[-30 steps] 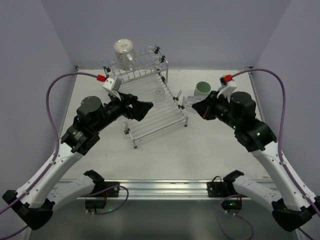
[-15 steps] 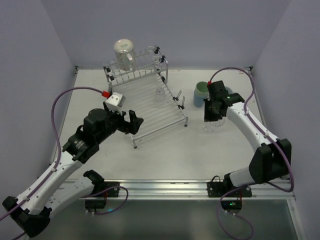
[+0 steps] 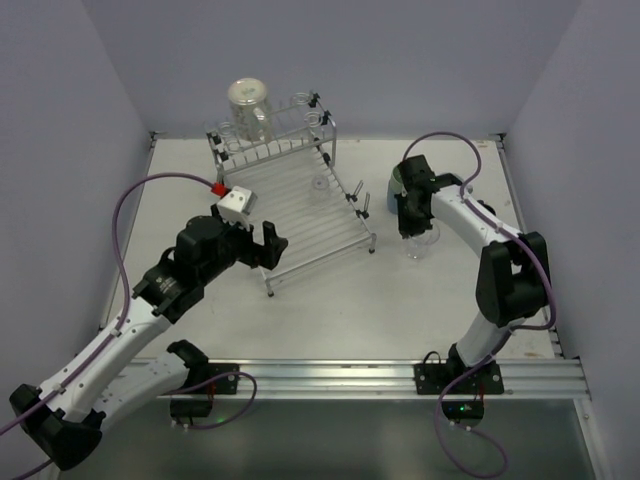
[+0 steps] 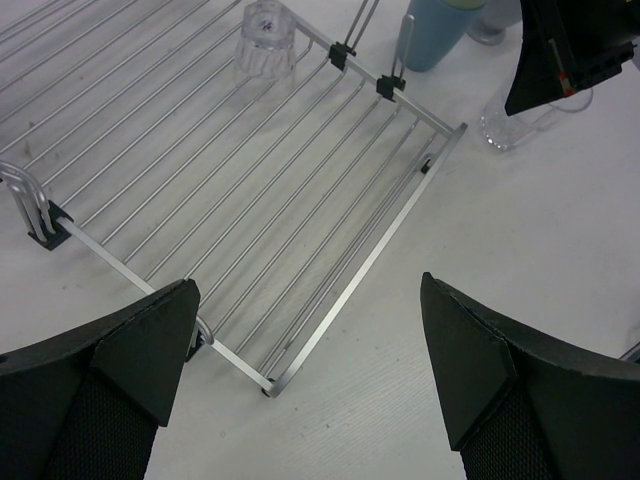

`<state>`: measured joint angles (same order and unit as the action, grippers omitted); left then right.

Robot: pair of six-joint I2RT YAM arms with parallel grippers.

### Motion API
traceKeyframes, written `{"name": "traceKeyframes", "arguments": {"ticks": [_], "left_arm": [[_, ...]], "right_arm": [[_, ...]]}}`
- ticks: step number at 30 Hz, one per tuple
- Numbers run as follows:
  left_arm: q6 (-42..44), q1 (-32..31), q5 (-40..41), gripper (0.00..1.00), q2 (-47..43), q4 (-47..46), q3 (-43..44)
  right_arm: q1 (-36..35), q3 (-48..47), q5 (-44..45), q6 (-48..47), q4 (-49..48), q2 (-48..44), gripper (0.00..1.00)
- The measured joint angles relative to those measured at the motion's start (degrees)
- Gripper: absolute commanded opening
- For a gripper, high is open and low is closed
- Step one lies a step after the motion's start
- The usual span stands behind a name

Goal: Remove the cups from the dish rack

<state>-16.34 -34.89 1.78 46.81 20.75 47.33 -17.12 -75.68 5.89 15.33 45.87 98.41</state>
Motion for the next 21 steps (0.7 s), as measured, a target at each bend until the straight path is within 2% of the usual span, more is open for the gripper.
{"name": "traceKeyframes", "arguments": {"ticks": [2, 8, 14, 16, 17, 18, 21], "left_arm": [[0.07, 0.0, 0.17, 1.0, 0.24, 0.0, 0.0], [0.09, 0.0, 0.74, 1.0, 0.52, 0.0, 0.0], [0.09, 0.0, 1.22, 1.0, 1.42, 0.04, 0.0], [0.09, 0.0, 1.4, 1.0, 1.42, 0.02, 0.0], [0.09, 0.0, 1.46, 1.0, 1.42, 0.04, 0.0], [0.09, 0.0, 1.49, 1.0, 1.42, 0.04, 0.0], [0.11, 0.0, 1.49, 1.0, 1.46, 0.04, 0.0]], "right_arm": [[0.0, 0.0, 0.46, -0.04, -0.63, 0.0, 0.0], [0.0, 0.31, 0.61, -0.15, -2.21, 0.0, 0.13], [0.0, 1.38, 0.44, -0.24, -3.06, 0.0, 0.14], [0.0, 1.62, 0.42, -0.24, -3.32, 0.02, 0.17], [0.0, 1.77, 0.42, -0.24, -3.5, 0.02, 0.19], [0.0, 1.84, 0.39, -0.24, -3.56, 0.02, 0.28], [0.0, 1.95, 0.5, -0.39, -3.82, 0.02, 0.41]]}}
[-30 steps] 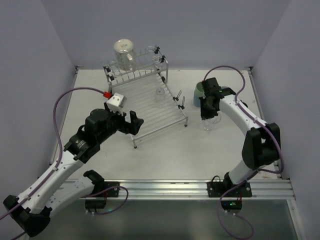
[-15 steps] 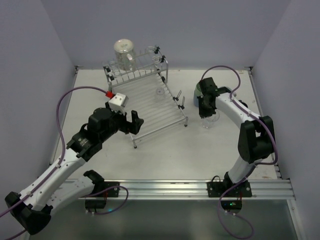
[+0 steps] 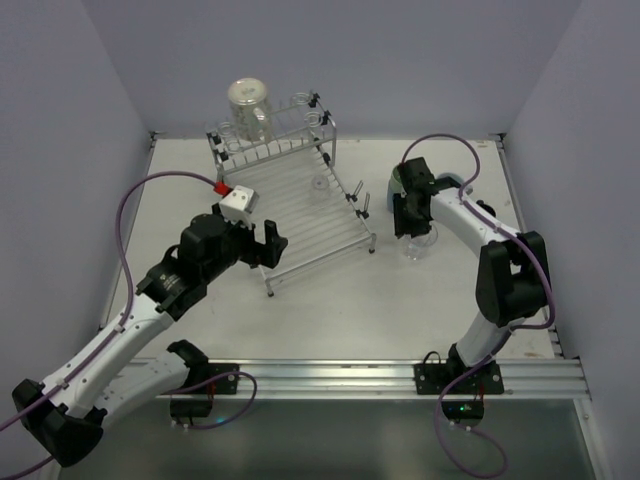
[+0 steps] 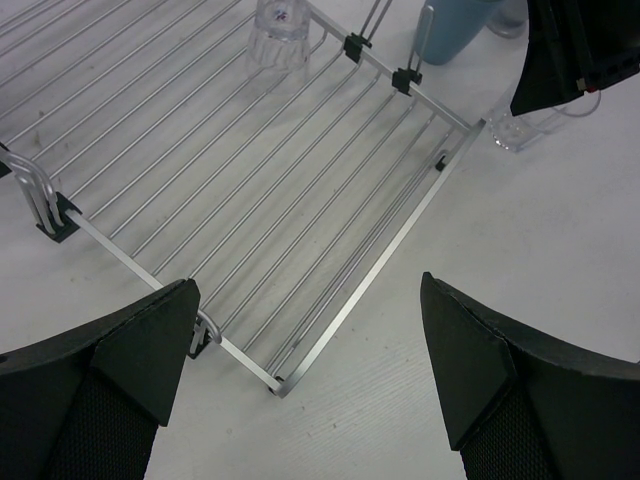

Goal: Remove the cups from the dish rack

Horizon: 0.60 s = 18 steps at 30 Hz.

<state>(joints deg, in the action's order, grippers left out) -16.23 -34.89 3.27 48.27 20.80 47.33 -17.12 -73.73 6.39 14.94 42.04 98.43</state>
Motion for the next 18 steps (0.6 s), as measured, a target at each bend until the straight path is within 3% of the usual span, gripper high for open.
{"name": "traceKeyframes", "arguments": {"ticks": [2, 3, 6, 10, 15, 18], "left_arm": [[0.0, 0.0, 0.0, 1.0, 0.33, -0.02, 0.0], [-0.02, 0.0, 0.0, 1.0, 0.52, -0.02, 0.0], [-0.02, 0.0, -0.02, 1.0, 1.49, 0.02, 0.09], [-0.31, 0.0, -0.2, 1.0, 4.59, 0.46, 2.45], [-2.05, -0.33, -0.59, 1.0, 12.83, 0.28, 9.64], [-3.32, -1.18, 0.5, 1.0, 20.17, -1.88, 13.49]], "right_arm": [[0.0, 0.0, 0.09, -0.02, -0.15, 0.0, 0.48], [-0.02, 0.0, 0.13, -0.11, -0.17, 0.0, 0.57], [-0.17, 0.0, 0.22, -0.22, -0.17, -0.28, 0.64], [-0.7, 0.0, 0.11, 0.0, -0.22, -3.5, 0.83], [-1.14, 0.35, -1.49, 0.87, -2.23, -16.28, 0.92], [-1.2, 4.7, -3.1, 2.56, -8.63, -29.46, 0.93]]}}
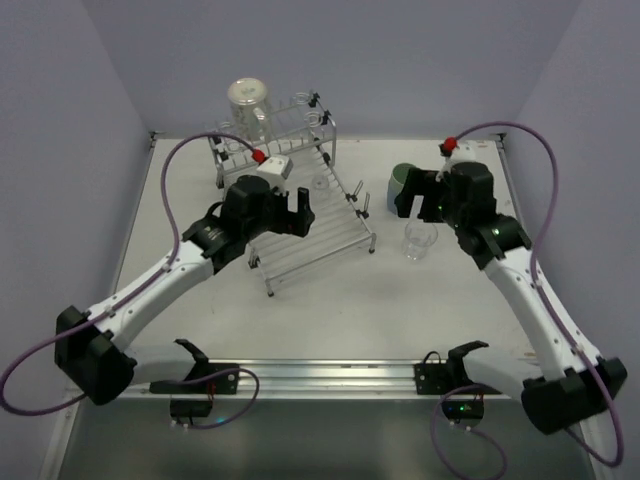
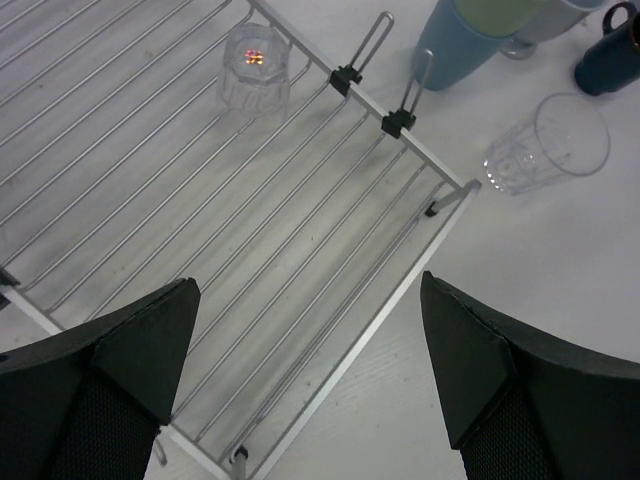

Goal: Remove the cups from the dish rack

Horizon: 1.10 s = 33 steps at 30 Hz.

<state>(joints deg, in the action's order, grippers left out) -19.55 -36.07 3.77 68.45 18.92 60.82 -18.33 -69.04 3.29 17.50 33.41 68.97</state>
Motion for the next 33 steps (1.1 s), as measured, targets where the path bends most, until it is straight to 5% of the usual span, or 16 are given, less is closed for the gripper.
{"name": "traceKeyframes", "arguments": {"ticks": [4, 10, 28, 33], "left_arm": [[-1.33, -0.72, 3.3, 1.0, 9.79, -5.95, 0.76], [-0.98, -0.76, 9.49, 1.0, 23.45, -16.2, 1.75], [7.21, -0.76, 16.85, 0.99, 50.01, -27.32, 22.43], [8.44, -0.7, 17.53, 0.79, 52.98, -27.63, 25.57]], "right_arm": [[0.0, 10.23, -4.57, 2.99, -8.87, -15.85, 0.94], [-0.04, 22.27, -12.26, 7.02, -17.2, -25.7, 0.94], [-0.96, 28.61, -26.34, 11.43, -26.21, -28.11, 0.94], [-1.6, 28.61, -27.61, 11.43, -26.25, -28.13, 0.94]]}}
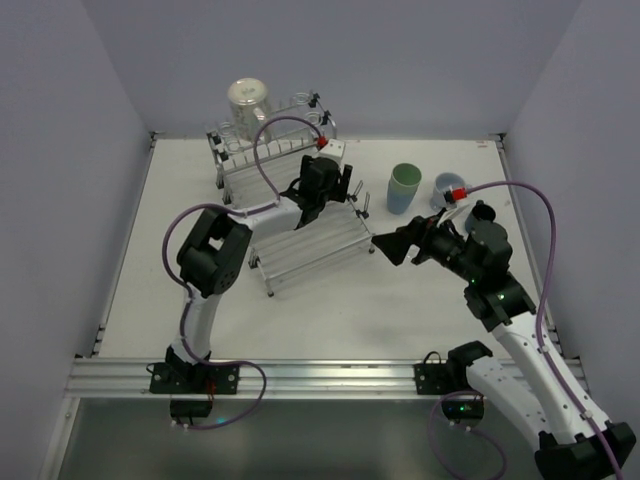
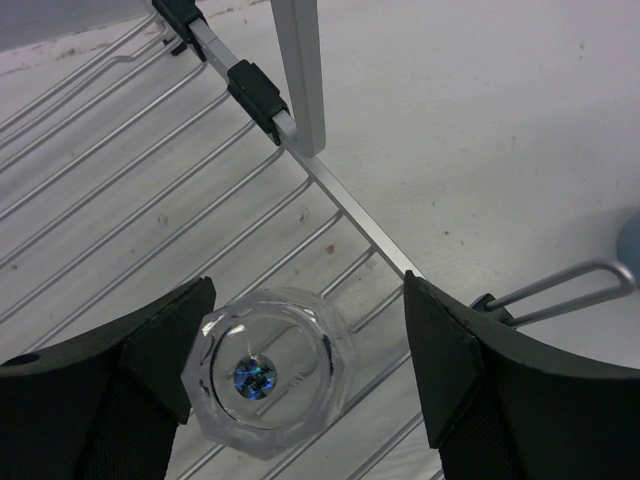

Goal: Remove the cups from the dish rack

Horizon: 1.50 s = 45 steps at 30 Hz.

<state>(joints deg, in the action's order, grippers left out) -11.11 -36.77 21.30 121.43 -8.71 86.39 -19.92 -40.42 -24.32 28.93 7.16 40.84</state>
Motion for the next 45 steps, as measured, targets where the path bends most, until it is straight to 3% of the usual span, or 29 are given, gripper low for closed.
{"name": "traceKeyframes", "arguments": {"ticks": [2, 7, 8, 11, 16, 20, 24, 28, 33, 41, 45], "left_arm": [[0.22, 0.0, 0.22, 0.65, 0.39, -0.07, 0.22], [0.52, 0.2, 0.83, 0.43, 0.48, -0.28, 0.13], [0.66, 0.26, 1.03, 0.32, 0.48, -0.55, -0.04], [0.72, 0.26, 1.05, 0.24, -0.15, -1.57, -1.31], [-0.61, 0.31, -0.28, 0.23, -6.64, -1.16, -6.71], [-5.79, 0.26, -5.35, 0.23, -19.54, -1.75, -12.83], [-14.56, 0.26, -14.12, 0.23, -35.89, -9.33, -20.92], [-24.65, 0.28, -22.45, 0.22, -45.31, -20.13, -28.09], [-36.96, 0.28, -31.39, 0.22, -46.01, -29.66, -35.95], [-49.94, 0.26, -40.46, 0.22, -43.08, -39.36, -39.67], [-52.7, 0.24, -42.34, 0.22, -43.08, -43.65, -40.13]], "right_arm": [[0.0, -0.02, -0.44, 0.0, 0.02, -0.07, 0.94], [0.0, -0.07, -0.74, -0.04, 0.09, -0.28, 0.94], [0.0, -0.07, -0.74, -0.04, 0.11, -0.39, 0.94], [0.0, -0.07, -0.76, 0.02, 0.07, -0.63, 0.94], [-0.02, 0.0, -0.87, 3.15, -2.29, -0.02, 0.95], [-0.74, 2.14, -0.7, 9.7, -9.01, 0.57, 0.95], [-2.84, 5.62, 0.61, 17.66, -17.05, 1.88, 0.95], [-4.2, 7.67, 1.4, 23.63, -23.85, 3.69, 0.95], [-4.61, 8.55, 0.59, 28.09, -32.57, 5.77, 0.93], [-5.09, 8.52, -1.2, 30.49, -39.98, 8.37, 0.86], [-5.11, 8.52, -2.05, 31.52, -41.79, 9.51, 0.72]]}}
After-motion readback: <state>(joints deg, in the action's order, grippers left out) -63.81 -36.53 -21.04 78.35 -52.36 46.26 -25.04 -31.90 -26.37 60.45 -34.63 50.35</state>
